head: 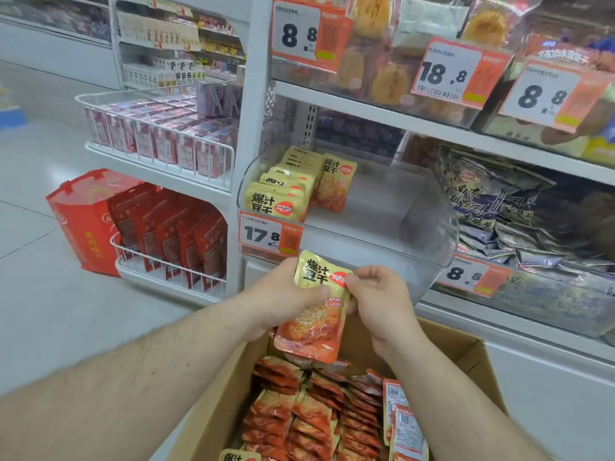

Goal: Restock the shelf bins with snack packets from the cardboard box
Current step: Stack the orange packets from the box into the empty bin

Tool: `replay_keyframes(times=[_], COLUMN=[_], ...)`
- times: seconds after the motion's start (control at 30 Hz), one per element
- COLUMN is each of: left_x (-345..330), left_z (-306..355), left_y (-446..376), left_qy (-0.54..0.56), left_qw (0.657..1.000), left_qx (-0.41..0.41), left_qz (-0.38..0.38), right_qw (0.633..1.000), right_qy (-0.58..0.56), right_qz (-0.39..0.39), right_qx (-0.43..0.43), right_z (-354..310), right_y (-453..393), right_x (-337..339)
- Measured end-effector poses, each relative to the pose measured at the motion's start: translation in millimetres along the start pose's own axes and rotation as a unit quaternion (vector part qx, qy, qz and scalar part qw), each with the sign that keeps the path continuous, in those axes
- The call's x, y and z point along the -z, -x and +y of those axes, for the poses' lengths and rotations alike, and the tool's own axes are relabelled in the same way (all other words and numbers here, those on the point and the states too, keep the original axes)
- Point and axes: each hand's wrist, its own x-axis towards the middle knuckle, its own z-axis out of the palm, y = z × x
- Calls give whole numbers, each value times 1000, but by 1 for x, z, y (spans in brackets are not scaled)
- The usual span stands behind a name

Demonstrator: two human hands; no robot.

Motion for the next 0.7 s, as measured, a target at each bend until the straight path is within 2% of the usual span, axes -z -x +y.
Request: replay_keyframes(times=[0.07,0.13,0.27,0.33,0.43,0.5,0.53,0.6,0.67,0.7], left_x=[3,7,10,9,8,14,19,31,40,42], left_z=[0,3,13,17,25,30,31,32,30,29], left_y=[-1,-3,-8,-10,-15,-22,-26,-31,-35,-38], left_qy=[-5,-6,40,66,57,10,-36,-161,-259,-285], left_qw=[1000,999,995,992,990,980,964,910,867,858], left_qx=[-25,-47,-84,-90,-95,-127,-159,-207,-188,-164], left_qz=[7,16,43,56,92,156,210,321,383,395], right_qw=[1000,1000,981,975,978,981,985,992,995,997], right_qy=[-15,-6,54,65,63,42,26,-25,-51,-38], right_qz=[14,-6,-187,-211,-200,-186,-171,-126,-75,-52], right_qx=[3,-2,-20,-7,-11,-21,-21,-18,-28,-39], right_z=[-9,-18,-37,-47,-62,-74,-80,-93,-103,-105], right_y=[2,7,14,14,8,-3,-11,-35,-66,-83], right_x=[1,5,10,9,8,10,13,20,24,24])
